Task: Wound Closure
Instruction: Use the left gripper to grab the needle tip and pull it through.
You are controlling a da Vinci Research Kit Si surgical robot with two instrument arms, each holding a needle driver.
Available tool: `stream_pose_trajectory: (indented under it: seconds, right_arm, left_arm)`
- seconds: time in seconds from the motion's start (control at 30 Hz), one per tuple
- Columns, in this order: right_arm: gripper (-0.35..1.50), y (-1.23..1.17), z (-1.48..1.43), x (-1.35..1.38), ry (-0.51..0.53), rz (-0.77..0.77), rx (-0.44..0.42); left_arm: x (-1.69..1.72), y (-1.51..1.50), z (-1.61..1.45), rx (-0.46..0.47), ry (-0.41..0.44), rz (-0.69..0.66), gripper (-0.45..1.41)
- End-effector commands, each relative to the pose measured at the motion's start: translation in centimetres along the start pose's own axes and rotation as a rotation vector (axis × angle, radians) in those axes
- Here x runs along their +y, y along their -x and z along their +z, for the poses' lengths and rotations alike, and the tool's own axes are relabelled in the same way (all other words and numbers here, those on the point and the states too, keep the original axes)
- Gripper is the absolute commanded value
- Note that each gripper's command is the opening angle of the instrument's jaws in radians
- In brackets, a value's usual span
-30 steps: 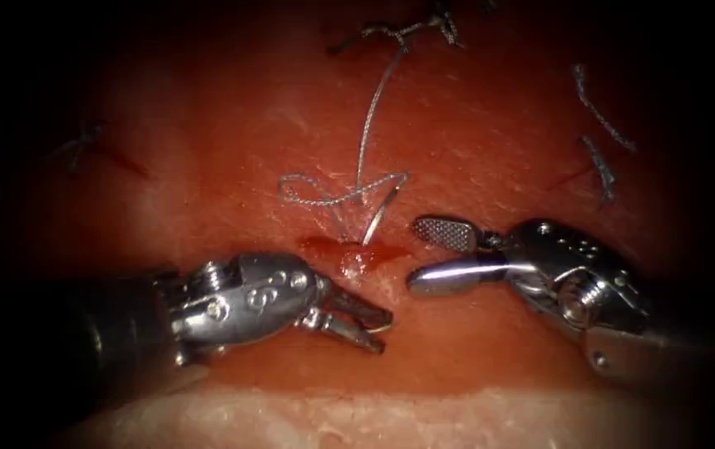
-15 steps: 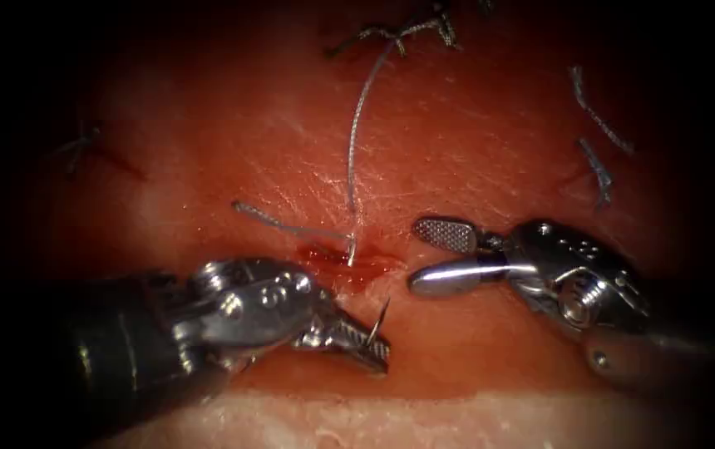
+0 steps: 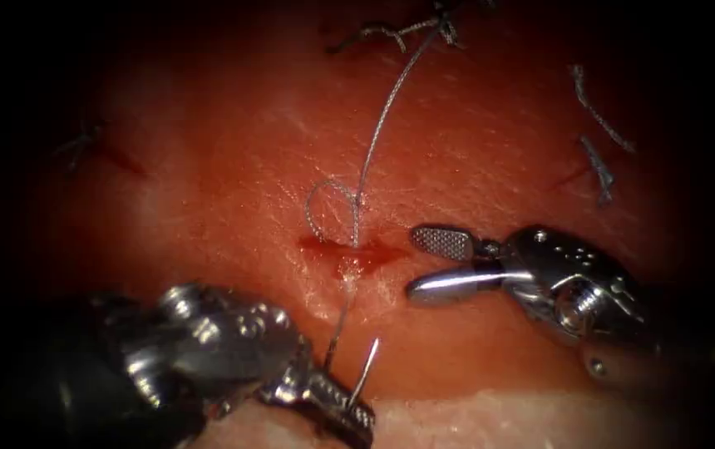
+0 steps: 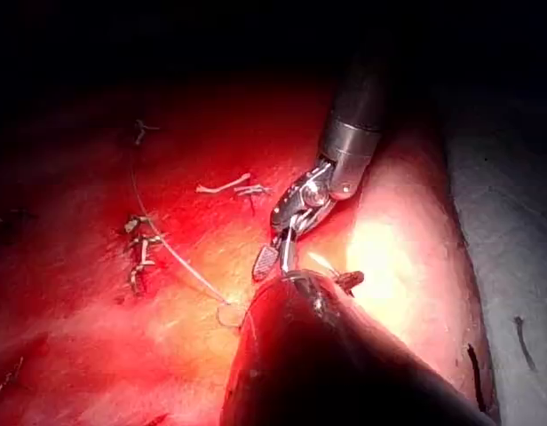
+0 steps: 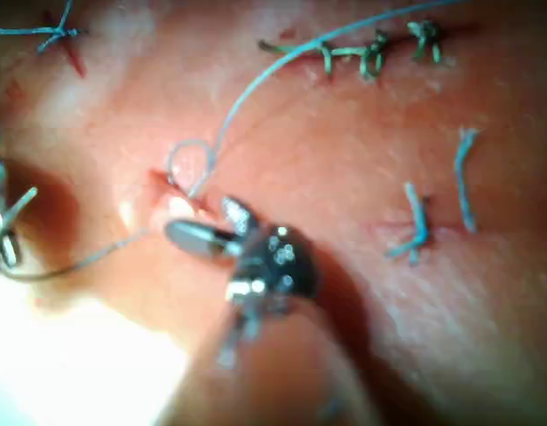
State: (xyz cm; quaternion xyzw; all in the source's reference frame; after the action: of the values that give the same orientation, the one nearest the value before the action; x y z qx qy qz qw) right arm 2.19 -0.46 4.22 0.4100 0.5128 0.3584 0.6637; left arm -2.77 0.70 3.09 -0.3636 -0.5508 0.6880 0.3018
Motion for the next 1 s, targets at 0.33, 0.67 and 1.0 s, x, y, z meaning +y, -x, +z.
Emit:
stream_pose_trajectory:
  seconds: [0.33,0.67,1.0]
  right_arm:
    - [1.11,0.11,0.22,-0.07,-0.084,-0.160,-0.076]
    - [0.86,-0.03,0.53,-0.35,-0.008,-0.420,-0.143]
    - [0.78,-0.09,0.63,-0.28,0.142,-0.485,-0.130]
  left_arm:
    - [0.60,-0.29,-0.42,0.008,0.027,0.227,-0.45]
    - [0.53,-0.61,-0.89,0.127,-0.154,0.538,-0.45]
    - [0.63,-0.71,-1.27,0.201,-0.227,0.588,-0.45]
